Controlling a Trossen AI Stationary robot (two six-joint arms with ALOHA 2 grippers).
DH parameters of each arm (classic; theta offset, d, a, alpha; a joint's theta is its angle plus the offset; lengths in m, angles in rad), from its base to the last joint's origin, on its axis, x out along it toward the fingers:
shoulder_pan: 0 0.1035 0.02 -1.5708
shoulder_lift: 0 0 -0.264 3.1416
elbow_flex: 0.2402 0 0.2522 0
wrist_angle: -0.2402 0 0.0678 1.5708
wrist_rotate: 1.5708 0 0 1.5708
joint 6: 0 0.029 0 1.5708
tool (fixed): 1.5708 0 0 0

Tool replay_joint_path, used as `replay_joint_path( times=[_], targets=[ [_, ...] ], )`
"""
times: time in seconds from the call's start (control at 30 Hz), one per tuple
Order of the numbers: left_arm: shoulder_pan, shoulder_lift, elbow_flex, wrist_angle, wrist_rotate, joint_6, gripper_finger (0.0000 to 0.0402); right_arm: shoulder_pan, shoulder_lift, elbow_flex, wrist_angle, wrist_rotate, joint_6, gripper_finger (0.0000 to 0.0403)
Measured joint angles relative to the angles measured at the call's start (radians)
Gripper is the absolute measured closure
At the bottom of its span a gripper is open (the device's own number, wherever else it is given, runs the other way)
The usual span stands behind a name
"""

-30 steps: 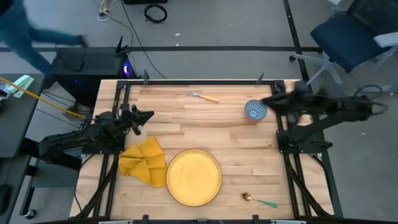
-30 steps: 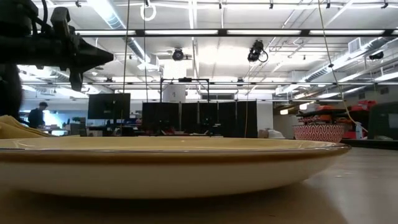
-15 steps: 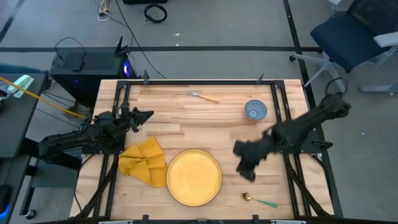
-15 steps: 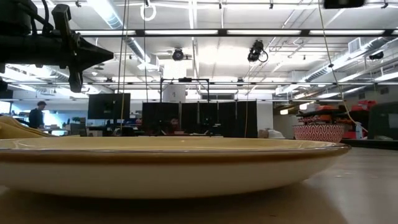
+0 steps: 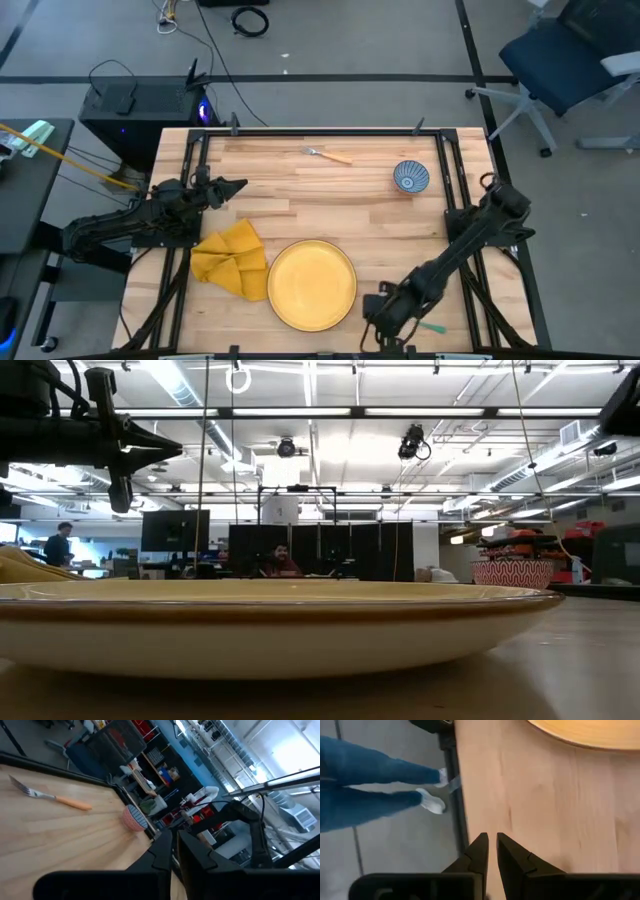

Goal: Set table place
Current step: Move the yellow plate to the middle of the table

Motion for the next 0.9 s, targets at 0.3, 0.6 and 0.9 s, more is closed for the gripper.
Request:
replay_joint_path(
  times=[0.3,0.6,0.9],
  targets=[
    [0.000,0.000,0.000,-0.002,0.000,-0.068,0.0377,-0.073,0.127,0.000,0.231,-0.079,-0.172,0.0357],
    [0.000,0.000,0.000,-0.002,0.000,-0.144,0.0371,-0.122,0.183,0.049,0.304,-0.136,-0.265,0.0357],
    [0.000,0.000,0.000,-0.002,0.018,-0.144,0.0373,-0.150,0.309,0.182,0.253,-0.182,-0.309,0.0357]
  ],
)
